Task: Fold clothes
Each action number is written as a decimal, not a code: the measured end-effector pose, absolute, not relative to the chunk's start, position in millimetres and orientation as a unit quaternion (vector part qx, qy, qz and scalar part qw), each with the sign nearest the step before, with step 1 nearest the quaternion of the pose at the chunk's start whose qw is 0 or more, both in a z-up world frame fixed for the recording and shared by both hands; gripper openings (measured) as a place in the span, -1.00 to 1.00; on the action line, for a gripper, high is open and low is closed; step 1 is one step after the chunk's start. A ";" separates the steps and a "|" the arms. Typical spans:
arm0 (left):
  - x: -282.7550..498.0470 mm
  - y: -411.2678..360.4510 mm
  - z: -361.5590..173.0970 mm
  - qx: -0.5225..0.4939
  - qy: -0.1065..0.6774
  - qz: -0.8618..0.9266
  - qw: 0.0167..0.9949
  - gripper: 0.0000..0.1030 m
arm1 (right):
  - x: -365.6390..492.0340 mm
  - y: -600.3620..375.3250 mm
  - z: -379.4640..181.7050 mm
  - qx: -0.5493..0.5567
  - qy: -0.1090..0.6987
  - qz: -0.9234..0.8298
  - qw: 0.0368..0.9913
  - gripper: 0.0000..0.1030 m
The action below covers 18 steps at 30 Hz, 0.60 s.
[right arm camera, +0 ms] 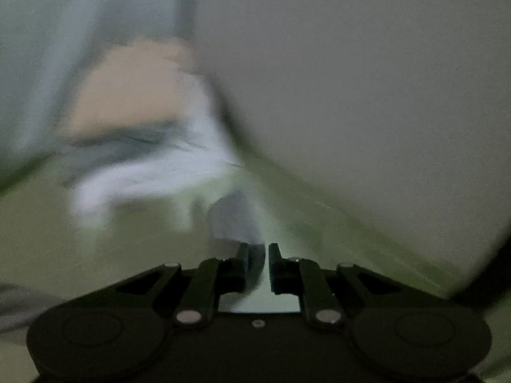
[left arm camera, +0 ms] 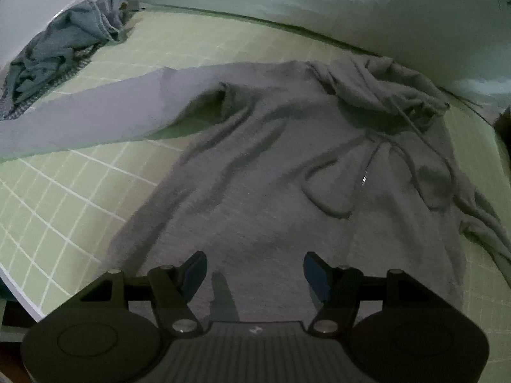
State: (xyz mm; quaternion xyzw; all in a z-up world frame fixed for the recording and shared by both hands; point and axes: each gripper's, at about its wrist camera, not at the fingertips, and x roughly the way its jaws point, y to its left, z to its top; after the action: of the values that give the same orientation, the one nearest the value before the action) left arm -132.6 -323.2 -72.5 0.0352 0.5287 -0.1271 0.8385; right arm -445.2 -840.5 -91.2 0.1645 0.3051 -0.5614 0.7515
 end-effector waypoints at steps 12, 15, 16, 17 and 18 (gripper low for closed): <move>-133.6 -326.5 -70.5 0.046 0.536 -0.126 0.833 0.38 | -426.8 -833.9 -105.1 0.187 0.309 -0.551 0.752 0.24; -133.2 -331.9 -69.1 0.061 0.536 -0.127 0.833 0.40 | -409.5 -838.6 -119.3 0.251 0.305 -0.530 0.750 0.32; -133.5 -334.2 -69.0 0.067 0.535 -0.128 0.832 0.40 | -404.9 -839.7 -124.2 0.267 0.305 -0.527 0.747 0.35; -133.8 -336.5 -68.8 0.074 0.535 -0.128 0.832 0.40 | -402.1 -841.1 -127.5 0.280 0.307 -0.526 0.742 0.40; -134.0 -338.7 -68.2 0.078 0.533 -0.129 0.832 0.41 | -399.0 -844.0 -130.8 0.291 0.309 -0.526 0.737 0.43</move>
State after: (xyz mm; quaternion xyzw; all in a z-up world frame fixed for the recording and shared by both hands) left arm -134.0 -338.7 -68.2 0.0783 0.5335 -0.1289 0.8323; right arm -399.0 -844.0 -130.8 0.2911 0.3089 -0.5260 0.7371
